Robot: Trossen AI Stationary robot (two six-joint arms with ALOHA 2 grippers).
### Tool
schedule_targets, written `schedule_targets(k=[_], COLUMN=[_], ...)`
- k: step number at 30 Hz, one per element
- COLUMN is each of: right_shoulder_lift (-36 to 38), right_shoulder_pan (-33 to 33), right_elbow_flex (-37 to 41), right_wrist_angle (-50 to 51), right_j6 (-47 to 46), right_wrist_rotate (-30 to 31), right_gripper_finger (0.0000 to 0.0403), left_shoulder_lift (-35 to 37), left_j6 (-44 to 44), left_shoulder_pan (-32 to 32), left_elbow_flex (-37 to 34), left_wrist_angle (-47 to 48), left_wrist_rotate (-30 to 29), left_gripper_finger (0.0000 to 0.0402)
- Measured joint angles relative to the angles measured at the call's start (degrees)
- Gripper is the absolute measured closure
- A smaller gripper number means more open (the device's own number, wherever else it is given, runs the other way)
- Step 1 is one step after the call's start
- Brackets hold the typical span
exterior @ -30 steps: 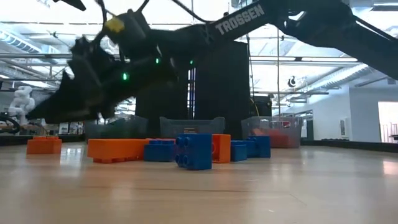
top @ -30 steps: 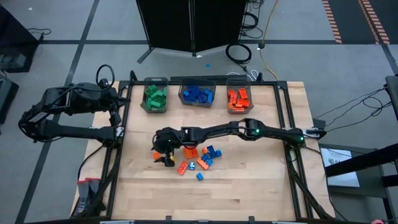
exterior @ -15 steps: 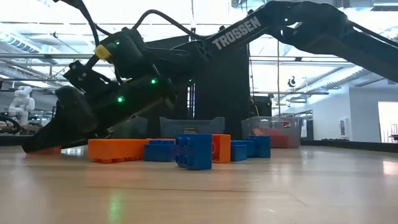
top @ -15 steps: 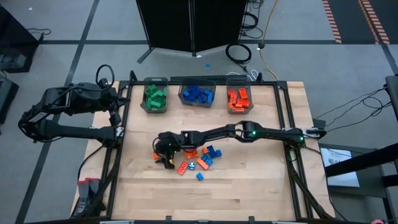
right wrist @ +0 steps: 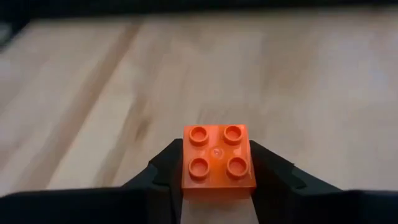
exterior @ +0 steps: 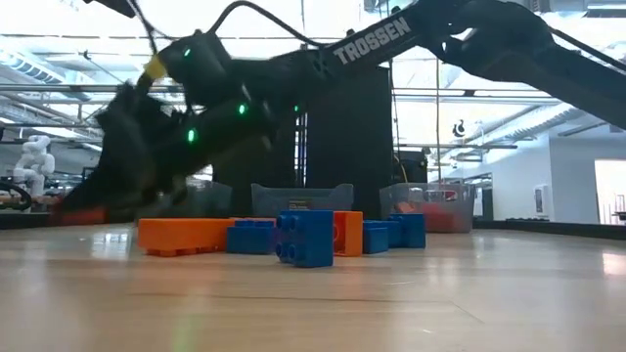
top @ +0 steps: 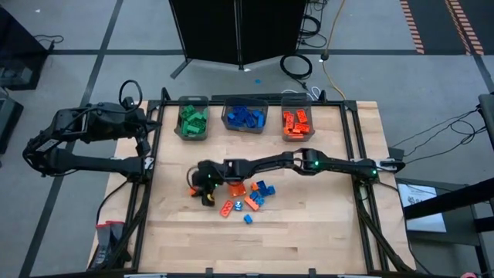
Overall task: Sort blocks
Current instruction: Put the orange game piece into the right black bin
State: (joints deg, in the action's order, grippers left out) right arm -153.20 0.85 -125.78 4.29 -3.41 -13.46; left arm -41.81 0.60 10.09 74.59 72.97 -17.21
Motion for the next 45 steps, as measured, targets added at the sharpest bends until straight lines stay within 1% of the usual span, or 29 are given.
schedule_targets(k=[2, 4, 6, 9, 11, 13, 15, 21, 27, 30, 32, 35, 38, 41, 43, 45], right_shoulder_lift=[1.84, 5.03, 9.87, 18.74, 23.75, 27.68, 31.10, 40.89, 44.54, 47.02, 49.53, 55.19, 64.36, 76.14, 84.10, 91.20], right_shoulder_pan=[-1.56, -3.31, -5.03, -7.20, -8.54, -9.95, -11.60, -17.22, -21.35, -23.47, -24.85, -26.61, -28.06, -28.93, -29.14, -29.16], right_elbow_flex=[-0.86, -1.37, -1.37, -1.70, -1.94, -1.85, -1.53, -1.81, -1.50, -1.42, -0.13, 4.97, 14.29, 27.83, 38.13, 48.40], right_wrist_angle=[0.56, 2.22, 4.76, 10.90, 15.34, 20.83, 26.39, 43.80, 61.14, 65.82, 66.58, 66.66, 64.27, 57.13, 50.49, 41.63], right_j6=[0.46, 1.70, 3.06, 8.08, 12.30, 16.31, 19.22, 20.41, 20.57, 22.02, 22.13, 20.82, 18.85, 15.46, 12.22, 8.88], right_wrist_rotate=[0.29, 2.70, 5.85, 10.58, 15.21, 18.88, 20.71, 24.10, 23.65, 24.11, 24.20, 23.86, 23.97, 24.24, 25.09, 28.74], right_gripper_finger=[0.0284, 0.0284, 0.0284, 0.0284, 0.0284, 0.0284, 0.0284, 0.0284, 0.0284, 0.0284, 0.0284, 0.0284, 0.0284, 0.0284, 0.0284, 0.0284], left_shoulder_lift=[0.01, 0.01, 0.01, 0.01, 0.01, 0.01, 0.01, 0.01, 0.01, 0.01, 0.01, 0.01, 0.01, 0.01, 0.01, 0.01], left_j6=[0.00, 0.00, 0.11, 0.15, 0.15, 0.16, 0.17, 0.55, 0.52, 0.61, 0.61, 0.63, 0.66, 0.61, 0.59, 0.58], left_shoulder_pan=[0.01, -0.01, -0.01, 0.01, 0.00, 0.01, 0.01, 0.00, 0.01, -0.01, 0.01, 0.01, 0.01, -0.01, 0.00, 0.01], left_elbow_flex=[0.00, 0.00, 0.00, 0.00, 0.00, 0.00, 0.00, 0.00, 0.00, 0.00, 0.00, 0.00, 0.00, 0.00, -0.02, -0.02], left_wrist_angle=[-0.01, -0.02, -0.02, -0.02, -0.10, -0.48, -0.76, -1.11, -1.09, -1.05, -1.05, -1.03, -1.01, -1.10, -1.78, -2.72], left_wrist_rotate=[-0.02, -0.02, -0.02, -0.02, -0.01, -0.02, -0.02, 0.00, 0.00, 0.00, 0.00, 0.00, 0.00, 0.00, 0.00, 0.00], left_gripper_finger=[0.0402, 0.0402, 0.0402, 0.0402, 0.0402, 0.0402, 0.0402, 0.0402, 0.0402, 0.0402, 0.0402, 0.0402, 0.0402, 0.0402, 0.0402, 0.0402])
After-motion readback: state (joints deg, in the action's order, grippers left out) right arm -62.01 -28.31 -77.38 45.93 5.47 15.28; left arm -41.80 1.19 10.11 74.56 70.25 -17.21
